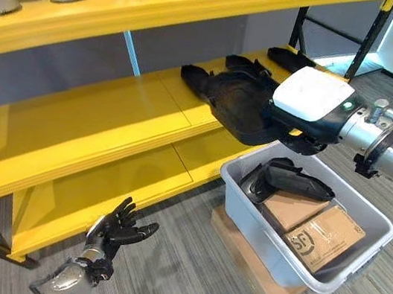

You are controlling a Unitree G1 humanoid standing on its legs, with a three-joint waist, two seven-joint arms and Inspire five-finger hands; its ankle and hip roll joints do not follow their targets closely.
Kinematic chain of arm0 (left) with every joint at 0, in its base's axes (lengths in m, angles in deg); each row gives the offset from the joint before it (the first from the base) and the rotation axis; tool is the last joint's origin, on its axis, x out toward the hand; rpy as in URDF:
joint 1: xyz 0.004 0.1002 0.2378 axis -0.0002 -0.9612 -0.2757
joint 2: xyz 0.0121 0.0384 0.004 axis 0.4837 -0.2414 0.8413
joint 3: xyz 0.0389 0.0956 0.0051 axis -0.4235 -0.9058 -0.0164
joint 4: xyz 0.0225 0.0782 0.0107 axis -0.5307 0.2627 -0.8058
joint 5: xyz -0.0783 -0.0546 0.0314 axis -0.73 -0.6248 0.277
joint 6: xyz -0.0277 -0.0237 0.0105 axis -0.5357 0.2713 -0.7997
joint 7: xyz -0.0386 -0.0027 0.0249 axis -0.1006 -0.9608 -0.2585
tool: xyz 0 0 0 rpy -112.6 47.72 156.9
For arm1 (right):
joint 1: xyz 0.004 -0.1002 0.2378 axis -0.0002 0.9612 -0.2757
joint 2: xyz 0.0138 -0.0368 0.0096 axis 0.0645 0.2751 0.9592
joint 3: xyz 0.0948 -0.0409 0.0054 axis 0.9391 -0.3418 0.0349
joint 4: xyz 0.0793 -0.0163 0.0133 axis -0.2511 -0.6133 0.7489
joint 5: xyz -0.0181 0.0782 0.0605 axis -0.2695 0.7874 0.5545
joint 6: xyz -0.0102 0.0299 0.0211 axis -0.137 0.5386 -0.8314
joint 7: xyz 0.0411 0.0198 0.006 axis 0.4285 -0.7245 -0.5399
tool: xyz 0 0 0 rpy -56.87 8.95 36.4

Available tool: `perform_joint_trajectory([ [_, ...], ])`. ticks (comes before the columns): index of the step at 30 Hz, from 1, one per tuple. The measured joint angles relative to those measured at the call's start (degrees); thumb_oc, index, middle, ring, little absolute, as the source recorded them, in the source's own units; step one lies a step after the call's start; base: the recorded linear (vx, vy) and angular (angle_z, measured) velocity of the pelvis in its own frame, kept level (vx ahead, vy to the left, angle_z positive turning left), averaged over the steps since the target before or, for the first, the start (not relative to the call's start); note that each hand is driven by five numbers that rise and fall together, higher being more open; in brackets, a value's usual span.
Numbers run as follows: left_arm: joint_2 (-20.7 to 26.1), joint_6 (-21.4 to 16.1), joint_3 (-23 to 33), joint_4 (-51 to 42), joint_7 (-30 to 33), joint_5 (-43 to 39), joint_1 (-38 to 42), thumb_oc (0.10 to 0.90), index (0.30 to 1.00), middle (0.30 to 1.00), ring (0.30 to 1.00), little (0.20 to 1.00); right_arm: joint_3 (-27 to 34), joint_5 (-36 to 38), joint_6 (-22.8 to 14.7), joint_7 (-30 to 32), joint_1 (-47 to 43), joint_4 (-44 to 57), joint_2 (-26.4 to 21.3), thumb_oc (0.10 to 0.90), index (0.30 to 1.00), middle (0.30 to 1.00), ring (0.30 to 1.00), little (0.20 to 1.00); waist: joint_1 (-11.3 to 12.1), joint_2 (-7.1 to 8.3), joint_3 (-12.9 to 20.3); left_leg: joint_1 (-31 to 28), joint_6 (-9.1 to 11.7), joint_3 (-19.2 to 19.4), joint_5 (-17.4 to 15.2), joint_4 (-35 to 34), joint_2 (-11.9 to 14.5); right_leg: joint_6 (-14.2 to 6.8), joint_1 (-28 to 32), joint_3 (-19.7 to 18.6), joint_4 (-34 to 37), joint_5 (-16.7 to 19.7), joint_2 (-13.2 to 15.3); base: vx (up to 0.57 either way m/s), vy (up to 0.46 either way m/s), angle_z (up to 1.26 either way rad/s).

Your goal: Move parts from the plastic box to the shelf.

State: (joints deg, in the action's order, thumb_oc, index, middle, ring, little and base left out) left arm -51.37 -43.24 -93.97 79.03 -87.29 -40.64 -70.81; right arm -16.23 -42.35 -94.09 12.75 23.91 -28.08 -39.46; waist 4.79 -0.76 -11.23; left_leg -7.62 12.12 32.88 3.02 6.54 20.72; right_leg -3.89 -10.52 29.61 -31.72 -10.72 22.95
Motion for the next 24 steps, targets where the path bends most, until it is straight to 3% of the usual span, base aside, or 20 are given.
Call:
perform_joint_trajectory([
  [5, 0.1, 0.0, 0.0, 0.0, -0.2, 1.2, 0.0, 0.9, 1.0, 1.0, 1.0, 1.0, 5.3, 0.0, 0.5, 0.0, 5.8, 0.4, -0.8, 0.4, 0.3, 0.3, 0.3, 0.3, 0.2, 2.38, 0.3, 2.0, -1.7, -1.2, -1.5, 1.4, -1.7, -0.1, 1.7, 1.5, 4.9, 4.8, 0.7, 0.11, 0.092, 0.13],
  [15, 0.2, 0.0, -0.5, -0.4, -1.4, 2.3, 1.8, 0.9, 1.0, 1.0, 1.0, 1.0, 7.4, 0.0, 2.0, -0.2, 10.3, -0.8, -0.7, 0.4, 0.3, 0.3, 0.3, 0.3, 1.9, 3.15, 0.2, 8.0, -5.1, -5.7, -3.9, 6.8, -3.3, -1.9, 5.2, 5.4, 14.0, 11.1, 1.2, 0.08, 0.144, 0.15],
  [17, 0.3, 0.0, -1.2, -1.2, -1.6, 2.3, 2.0, 0.9, 1.0, 1.0, 1.0, 1.0, 7.4, 0.0, 3.1, -0.2, 10.3, -1.5, -0.1, 0.4, 0.3, 0.3, 0.3, 0.3, 2.3, 4.44, -0.1, 9.6, -6.2, -6.6, -6.2, 7.3, -6.8, -2.8, 6.0, 6.0, 18.5, 15.8, 2.9, 0.09, 0.363, 0.36],
  [18, 0.2, 0.0, -1.0, -1.0, -2.1, 2.5, 1.8, 0.9, 1.0, 1.0, 1.0, 1.0, 7.4, -0.1, 3.0, -0.2, 10.4, -3.9, 0.8, 0.4, 0.3, 0.3, 0.3, 0.3, 2.8, 5.66, -0.6, 13.3, -9.1, -6.6, -11.6, 13.6, -8.4, -4.8, 7.7, 6.9, 21.2, 18.3, 4.5, 0.14, 0.44, 0.35],
  [19, 0.0, -0.1, -1.3, -1.4, -2.4, 3.0, 1.9, 0.9, 1.0, 1.0, 1.0, 1.0, 6.9, -0.3, 3.9, -0.1, 10.6, -5.8, 1.7, 0.4, 0.3, 0.3, 0.3, 0.3, 3.5, 5.88, -0.6, 14.8, -10.3, -8.1, -14.2, 15.3, -11.3, -5.0, 7.8, 7.0, 22.2, 20.8, 6.7, 0.19, 0.357, 0.6],
  [20, 0.1, -0.1, -1.4, -1.1, -2.4, 3.5, 1.7, 0.9, 1.0, 1.0, 1.0, 1.0, 6.2, -0.9, 4.2, -0.2, 11.0, -7.0, 1.9, 0.4, 0.3, 0.3, 0.3, 0.3, 3.2, 6.35, -0.7, 16.7, -12.6, -8.0, -15.8, 16.5, -14.2, -3.0, 7.9, 6.6, 24.1, 27.3, 9.4, 0.22, 0.362, 0.53],
  [21, 0.3, -0.1, -1.0, -1.0, -2.4, 3.5, 1.4, 0.9, 1.0, 1.0, 1.0, 1.0, 6.3, -1.1, 4.2, -0.2, 11.5, -7.0, 1.8, 0.4, 0.3, 0.3, 0.3, 0.3, 3.2, 6.58, -0.8, 17.5, -14.1, -8.2, -16.7, 17.9, -15.2, -2.8, 7.9, 4.9, 24.3, 30.0, 10.6, 0.22, 0.309, 0.8],
  [22, 0.5, 0.0, -1.0, -0.2, -2.0, 3.5, 1.7, 0.9, 1.0, 1.0, 1.0, 1.0, 7.1, -1.2, 4.3, -0.2, 13.1, -6.8, 1.6, 0.4, 0.3, 0.3, 0.3, 0.3, 1.9, 6.73, -0.8, 17.7, -15.1, -10.7, -17.1, 18.6, -17.4, -2.7, 6.8, -1.4, 20.8, 31.3, 12.4, 0.18, 0.263, 0.94],
  [23, 0.6, 0.0, -1.1, 0.8, -1.5, 3.5, 2.2, 0.9, 1.0, 1.0, 1.0, 1.0, 8.2, -1.1, 4.4, -0.1, 15.7, -6.5, 1.7, 0.4, 0.3, 0.3, 0.3, 0.3, 0.6, 6.49, -0.8, 17.7, -16.4, -12.9, -17.1, 18.2, -18.8, -3.0, 5.3, -8.6, 16.1, 30.5, 12.7, 0.13, 0.282, 1.11],
  [24, 0.9, 0.0, -1.0, 1.1, -1.1, 3.5, 2.5, 0.9, 1.0, 1.0, 1.0, 1.0, 9.4, -1.1, 4.1, -0.2, 18.1, -6.2, 1.7, 0.4, 0.3, 0.3, 0.3, 0.3, 0.1, 6.21, -1.0, 17.2, -17.3, -14.6, -16.4, 16.5, -19.8, -5.1, 2.4, -17.2, 10.8, 26.1, 10.1, 0.13, 0.276, 1.0],
])
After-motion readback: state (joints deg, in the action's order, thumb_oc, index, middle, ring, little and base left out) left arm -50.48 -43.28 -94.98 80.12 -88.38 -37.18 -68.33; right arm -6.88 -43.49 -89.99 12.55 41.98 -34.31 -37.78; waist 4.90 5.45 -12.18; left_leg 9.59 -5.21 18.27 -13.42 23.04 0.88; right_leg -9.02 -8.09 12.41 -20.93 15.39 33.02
